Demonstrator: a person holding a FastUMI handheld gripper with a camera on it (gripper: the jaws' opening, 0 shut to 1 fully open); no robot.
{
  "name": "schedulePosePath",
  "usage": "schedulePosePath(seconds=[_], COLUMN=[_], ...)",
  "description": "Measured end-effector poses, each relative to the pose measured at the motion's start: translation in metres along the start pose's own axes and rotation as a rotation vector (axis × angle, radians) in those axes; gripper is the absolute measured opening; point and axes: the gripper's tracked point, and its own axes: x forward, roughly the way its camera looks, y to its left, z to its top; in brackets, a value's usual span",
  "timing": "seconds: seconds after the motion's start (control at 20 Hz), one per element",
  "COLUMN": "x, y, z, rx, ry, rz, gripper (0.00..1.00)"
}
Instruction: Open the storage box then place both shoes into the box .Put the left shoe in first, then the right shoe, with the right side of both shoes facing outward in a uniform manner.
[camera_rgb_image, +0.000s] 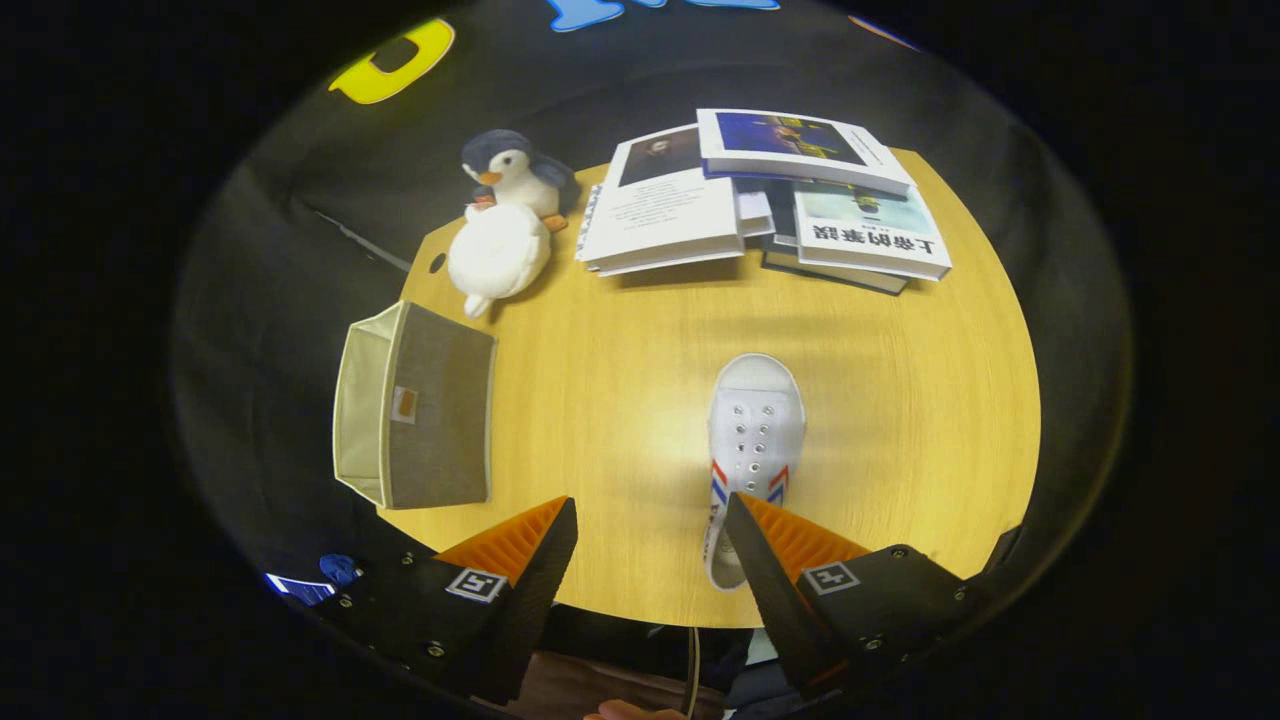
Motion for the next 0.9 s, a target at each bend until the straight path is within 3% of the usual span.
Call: schedulePosePath(seconds=[0.6,0.9], x=[0.038,0.063], y=[-0.077,-0.093], z=[-0.039,-0.048], rx=[0.083,0.066], ry=[0.063,0.095], rz=[-0.076,-0.105], gripper=[0.92,0.85])
